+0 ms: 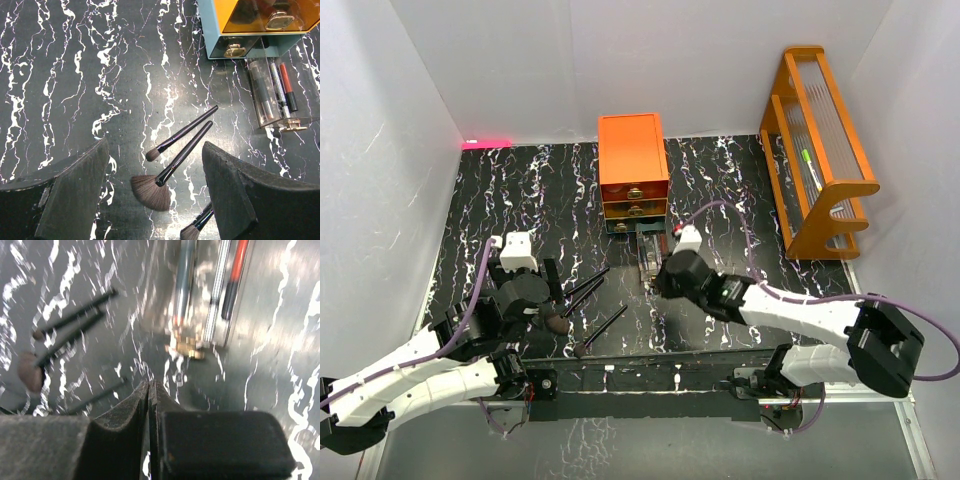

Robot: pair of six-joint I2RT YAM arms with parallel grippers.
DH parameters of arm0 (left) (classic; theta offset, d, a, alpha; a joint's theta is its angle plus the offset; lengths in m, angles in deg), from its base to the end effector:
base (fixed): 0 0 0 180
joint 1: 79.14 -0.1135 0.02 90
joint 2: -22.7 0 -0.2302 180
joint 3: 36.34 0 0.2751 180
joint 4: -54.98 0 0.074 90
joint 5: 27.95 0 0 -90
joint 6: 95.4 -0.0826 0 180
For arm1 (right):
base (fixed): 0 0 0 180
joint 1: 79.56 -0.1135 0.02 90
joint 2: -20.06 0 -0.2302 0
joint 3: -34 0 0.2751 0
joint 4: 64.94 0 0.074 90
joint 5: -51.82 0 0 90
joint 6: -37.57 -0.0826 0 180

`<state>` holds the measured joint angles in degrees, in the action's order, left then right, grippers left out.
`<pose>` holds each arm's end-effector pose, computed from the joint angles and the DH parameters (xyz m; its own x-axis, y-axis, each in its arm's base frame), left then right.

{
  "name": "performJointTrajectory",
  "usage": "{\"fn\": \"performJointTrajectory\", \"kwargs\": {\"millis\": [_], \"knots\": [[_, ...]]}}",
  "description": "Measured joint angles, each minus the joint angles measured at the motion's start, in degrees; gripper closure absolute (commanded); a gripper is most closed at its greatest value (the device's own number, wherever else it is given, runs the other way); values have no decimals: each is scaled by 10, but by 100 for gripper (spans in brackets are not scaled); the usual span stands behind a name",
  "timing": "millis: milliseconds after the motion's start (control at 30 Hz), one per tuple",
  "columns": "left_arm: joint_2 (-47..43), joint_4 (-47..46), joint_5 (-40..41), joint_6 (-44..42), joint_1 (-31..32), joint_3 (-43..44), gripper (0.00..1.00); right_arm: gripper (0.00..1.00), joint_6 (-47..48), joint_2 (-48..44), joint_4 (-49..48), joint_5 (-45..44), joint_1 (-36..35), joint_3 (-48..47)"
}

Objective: Organize the makeup
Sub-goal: Place the makeup in the drawer, then close the drawer in the storage box.

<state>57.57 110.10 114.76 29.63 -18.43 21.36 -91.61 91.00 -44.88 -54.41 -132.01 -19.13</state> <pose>0.1500 -0.1332 0.2856 -0.3284 -0.1253 -0.9362 0.0132 0.9905 -0.1372 0.2181 0.2458 0.1528 -0.6860 0.1029 -0.7203 -0.2495 0.8967 0.3657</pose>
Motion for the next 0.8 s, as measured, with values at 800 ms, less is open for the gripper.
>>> {"fn": "performJointTrajectory", "kwargs": {"millis": [800], "knots": [[-4,1,0,1,0,0,26,92,-104,158,4,-119,-29,-11]]}}
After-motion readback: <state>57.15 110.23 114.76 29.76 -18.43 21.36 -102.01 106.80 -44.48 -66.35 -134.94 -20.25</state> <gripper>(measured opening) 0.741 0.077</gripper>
